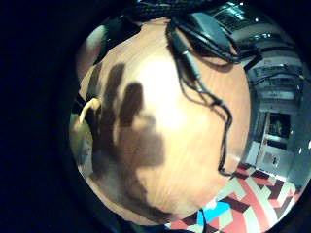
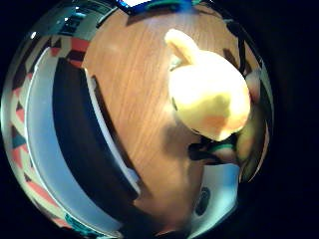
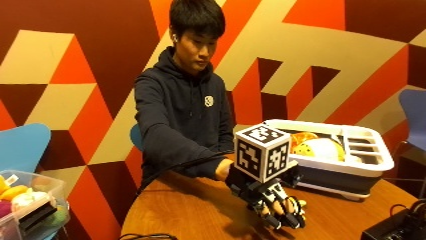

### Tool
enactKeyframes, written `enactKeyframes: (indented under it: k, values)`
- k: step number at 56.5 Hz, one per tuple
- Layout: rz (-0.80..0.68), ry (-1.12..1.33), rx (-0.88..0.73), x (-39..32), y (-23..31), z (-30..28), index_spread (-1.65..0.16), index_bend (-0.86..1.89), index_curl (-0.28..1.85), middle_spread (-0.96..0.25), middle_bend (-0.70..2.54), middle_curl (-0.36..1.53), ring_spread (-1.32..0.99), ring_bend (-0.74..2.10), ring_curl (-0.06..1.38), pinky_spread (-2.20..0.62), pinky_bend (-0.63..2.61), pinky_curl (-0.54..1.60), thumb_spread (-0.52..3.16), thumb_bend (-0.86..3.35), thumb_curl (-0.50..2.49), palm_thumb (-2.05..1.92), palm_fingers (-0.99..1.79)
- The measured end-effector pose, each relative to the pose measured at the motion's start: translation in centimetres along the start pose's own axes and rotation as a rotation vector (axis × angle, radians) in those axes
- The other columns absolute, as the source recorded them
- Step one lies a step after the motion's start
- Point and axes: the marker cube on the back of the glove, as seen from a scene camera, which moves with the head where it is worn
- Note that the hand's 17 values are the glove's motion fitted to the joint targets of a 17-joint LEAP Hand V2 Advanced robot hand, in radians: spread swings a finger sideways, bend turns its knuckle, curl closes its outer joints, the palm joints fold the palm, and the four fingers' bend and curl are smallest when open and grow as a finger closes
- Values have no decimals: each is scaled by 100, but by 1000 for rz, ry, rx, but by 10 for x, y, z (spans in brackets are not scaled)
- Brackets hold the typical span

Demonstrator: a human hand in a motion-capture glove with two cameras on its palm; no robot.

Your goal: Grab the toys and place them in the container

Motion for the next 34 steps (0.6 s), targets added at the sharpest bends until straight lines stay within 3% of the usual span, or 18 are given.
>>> enactKeyframes:
  k: [11, 22, 34]
  values:
    - [-54, -115, 184, 6, 23, -83, -9, 115, 84, -15, 70, 59, -8, 16, 8, -1, 49, 23, 107, 19, 64, 71, 14]
    - [-192, -313, 357, -41, 67, -182, -10, 109, 80, -21, 80, 62, -13, 19, 9, -2, 45, 24, 104, 16, 69, 71, 17]
    - [-355, -510, 384, -135, 80, -207, -9, 106, 80, -24, 80, 61, -16, 21, 12, -1, 42, 26, 102, 14, 73, 73, 21]
